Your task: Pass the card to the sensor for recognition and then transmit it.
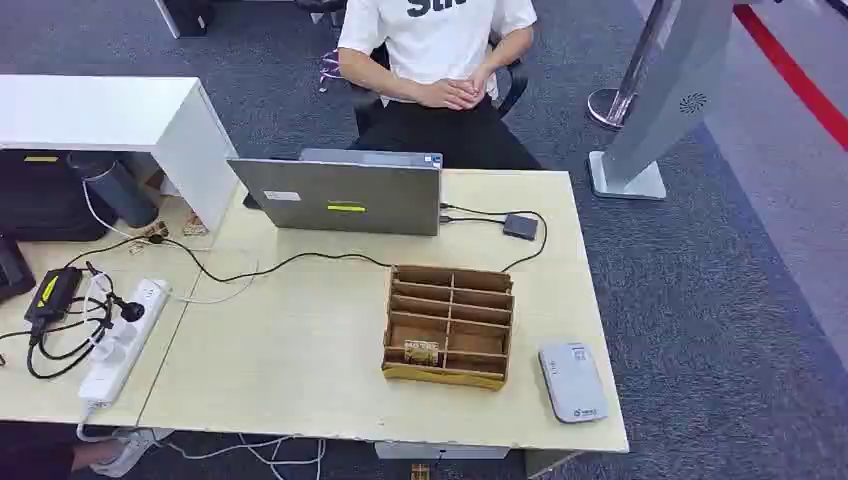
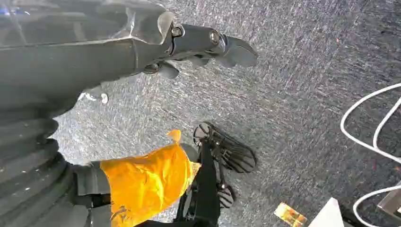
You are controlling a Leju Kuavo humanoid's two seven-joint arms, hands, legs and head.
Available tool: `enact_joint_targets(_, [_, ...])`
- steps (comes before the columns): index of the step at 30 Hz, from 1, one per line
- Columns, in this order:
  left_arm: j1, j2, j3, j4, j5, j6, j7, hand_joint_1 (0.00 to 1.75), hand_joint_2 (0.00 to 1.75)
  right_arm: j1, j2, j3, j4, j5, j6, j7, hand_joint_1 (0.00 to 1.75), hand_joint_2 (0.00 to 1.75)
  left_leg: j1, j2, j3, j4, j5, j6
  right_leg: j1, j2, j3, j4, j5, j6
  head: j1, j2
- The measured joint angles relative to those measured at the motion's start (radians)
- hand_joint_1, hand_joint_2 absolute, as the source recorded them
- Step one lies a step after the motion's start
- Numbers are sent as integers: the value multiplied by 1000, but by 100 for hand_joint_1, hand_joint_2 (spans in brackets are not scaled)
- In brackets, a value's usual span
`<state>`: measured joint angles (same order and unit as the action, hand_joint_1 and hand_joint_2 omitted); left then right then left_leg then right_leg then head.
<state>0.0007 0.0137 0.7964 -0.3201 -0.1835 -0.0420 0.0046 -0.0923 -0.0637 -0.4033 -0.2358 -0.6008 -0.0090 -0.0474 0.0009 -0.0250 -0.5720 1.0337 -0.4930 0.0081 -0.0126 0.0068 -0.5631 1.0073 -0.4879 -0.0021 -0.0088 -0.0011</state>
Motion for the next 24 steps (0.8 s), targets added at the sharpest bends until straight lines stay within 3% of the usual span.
enact_joint_targets(4, [-3,-7,40,0,-42,1,18,0,175,-79,2,-52,-73,17,132,-211,0,175,0,5,0,0,1,1,0,5,0,0,2,1,0,0])
enact_joint_targets(6, [-3,-24,62,-15,-69,7,31,0,175,-120,7,-59,-158,92,110,-287,0,175,-1,5,1,0,2,2,0,5,-1,0,3,2,0,0])
enact_joint_targets(10, [-2,-53,99,-40,-103,7,47,0,175,-162,26,-95,-297,154,91,-262,0,175,-1,2,1,1,2,1,0,3,0,0,3,2,1,0])
enact_joint_targets(13, [1,-70,125,-57,-127,3,49,0,175,-158,53,-112,-388,216,124,-313,0,175,-1,2,0,1,2,1,-1,3,-1,1,3,2,0,0])
enact_joint_targets(17, [4,-112,180,-122,-213,-33,50,0,175,-145,128,-119,-669,308,225,-207,0,175,0,3,0,0,2,1,0,5,-2,1,3,2,0,0])
enact_joint_targets(20, [13,-148,223,-182,-276,-72,59,0,175,-119,171,-75,-850,339,275,-209,0,175,0,2,0,0,2,1,0,3,-2,1,3,2,0,0])
enact_joint_targets(24, [18,-198,288,-261,-342,-111,72,0,175,-78,194,4,-1056,415,281,-265,0,175,0,2,0,0,2,1,0,3,-2,1,3,2,0,0])
